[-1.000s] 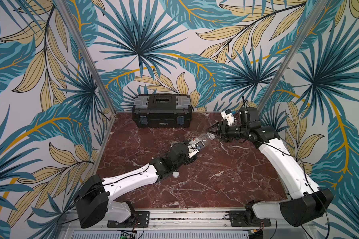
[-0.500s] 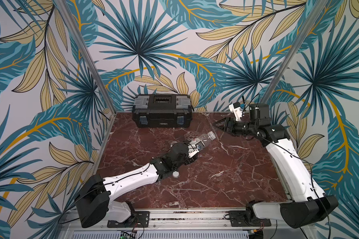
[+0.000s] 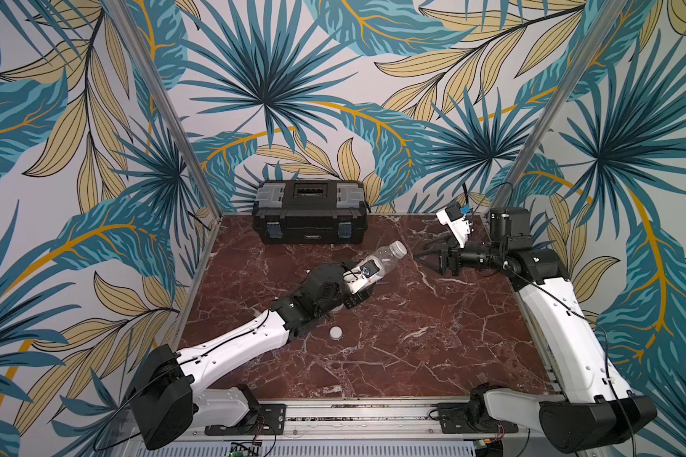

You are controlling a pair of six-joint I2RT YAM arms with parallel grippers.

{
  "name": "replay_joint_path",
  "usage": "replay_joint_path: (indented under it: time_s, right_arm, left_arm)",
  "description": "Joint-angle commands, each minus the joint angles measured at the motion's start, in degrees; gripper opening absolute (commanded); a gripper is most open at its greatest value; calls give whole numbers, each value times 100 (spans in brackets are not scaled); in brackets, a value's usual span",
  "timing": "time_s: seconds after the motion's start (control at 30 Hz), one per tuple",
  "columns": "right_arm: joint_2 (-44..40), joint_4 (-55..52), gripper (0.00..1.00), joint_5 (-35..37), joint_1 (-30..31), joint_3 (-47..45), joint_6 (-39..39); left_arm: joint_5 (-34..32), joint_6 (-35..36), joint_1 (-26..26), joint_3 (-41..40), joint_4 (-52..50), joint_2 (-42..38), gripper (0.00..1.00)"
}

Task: Screw on the bottle caps
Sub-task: Screw the bottle cap onto the plastic bottle.

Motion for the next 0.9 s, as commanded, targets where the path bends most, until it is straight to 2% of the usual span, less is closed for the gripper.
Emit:
replay_joint_path:
  time_s: [0.0,0.1,0.37,0.5,0.87]
  right_arm:
    - [-94,-429,67,-589,-15,-11,-1361]
    - [11,-691,67,-805,-12,193,-1660]
    - [352,-1728,70,-819,-9,757,-2602]
    - [423,-1882,71,-800,93,840,-2635]
    - [388,-1728,71,-121,501,500,-2506]
  left_arm:
    - [590,109,62,19,-339,-129,0]
    - [888,190,101,79,-530,-142,0]
    - [1670,390,204,165,-806,-226,0]
    - [1955,478,294,261,-991,-239,0]
    - [2054,463,341,299,-925,-265,0]
